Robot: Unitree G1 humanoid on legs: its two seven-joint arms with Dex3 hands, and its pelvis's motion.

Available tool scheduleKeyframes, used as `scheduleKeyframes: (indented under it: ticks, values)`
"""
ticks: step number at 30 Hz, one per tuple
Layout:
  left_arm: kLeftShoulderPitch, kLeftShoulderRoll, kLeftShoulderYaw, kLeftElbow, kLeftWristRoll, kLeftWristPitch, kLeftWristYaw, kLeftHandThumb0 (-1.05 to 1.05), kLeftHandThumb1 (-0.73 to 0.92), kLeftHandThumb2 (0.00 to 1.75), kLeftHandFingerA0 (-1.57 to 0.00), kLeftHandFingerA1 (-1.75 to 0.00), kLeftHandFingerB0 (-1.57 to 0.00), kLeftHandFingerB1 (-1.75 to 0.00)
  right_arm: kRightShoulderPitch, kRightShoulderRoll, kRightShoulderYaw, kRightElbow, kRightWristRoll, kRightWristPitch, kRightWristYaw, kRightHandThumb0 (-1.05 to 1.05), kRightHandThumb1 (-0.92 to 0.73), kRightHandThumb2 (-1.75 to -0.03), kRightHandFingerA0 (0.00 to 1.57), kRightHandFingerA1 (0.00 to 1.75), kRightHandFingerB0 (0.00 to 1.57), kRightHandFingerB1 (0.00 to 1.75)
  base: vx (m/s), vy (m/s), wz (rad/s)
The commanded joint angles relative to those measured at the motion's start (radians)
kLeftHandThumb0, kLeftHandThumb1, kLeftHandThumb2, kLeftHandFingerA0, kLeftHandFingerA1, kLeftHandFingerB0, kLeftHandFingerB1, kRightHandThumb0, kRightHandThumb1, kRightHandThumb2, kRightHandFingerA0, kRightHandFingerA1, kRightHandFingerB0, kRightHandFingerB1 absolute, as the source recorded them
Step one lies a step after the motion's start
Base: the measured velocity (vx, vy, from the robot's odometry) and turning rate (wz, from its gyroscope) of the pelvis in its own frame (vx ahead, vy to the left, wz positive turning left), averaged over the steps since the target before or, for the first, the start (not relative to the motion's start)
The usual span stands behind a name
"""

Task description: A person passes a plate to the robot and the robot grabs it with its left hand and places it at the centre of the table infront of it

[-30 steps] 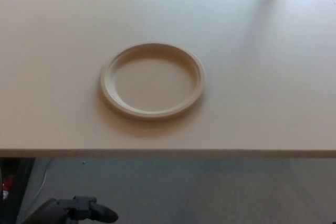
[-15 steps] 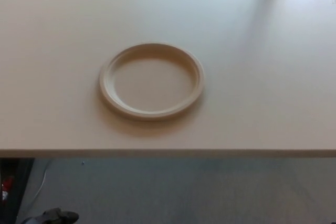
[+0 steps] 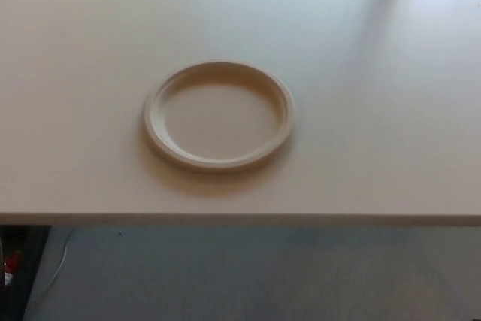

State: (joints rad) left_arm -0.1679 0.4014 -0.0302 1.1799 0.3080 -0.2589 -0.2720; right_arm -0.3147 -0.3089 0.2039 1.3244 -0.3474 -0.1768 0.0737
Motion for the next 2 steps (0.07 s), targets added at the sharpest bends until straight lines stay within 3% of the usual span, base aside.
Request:
scheduleKeyframes:
  ticks: [1, 2]
  values:
    - [-0.003, 0.021, -0.015, 0.028, -0.008, -0.04, 0.021, -0.95, 0.68, 0.99, -0.56, -0.59, -0.13, -0.37, 0.025, -0.006, -0.009, 0.002, 0.006, 0.007, -0.007, -0.69, -0.59, -0.96, 0.31, 0.62, 0.12, 0.5, 0.0, 0.0, 0.0]
    - [-0.003, 0.021, -0.015, 0.028, -0.008, -0.04, 0.021, -0.95, 0.68, 0.99, -0.56, -0.59, -0.13, -0.37, 0.025, -0.006, -0.009, 0.002, 0.006, 0.007, -0.007, -0.69, -0.59, -0.96, 0.31, 0.62, 0.12, 0.5, 0.0, 0.0, 0.0]
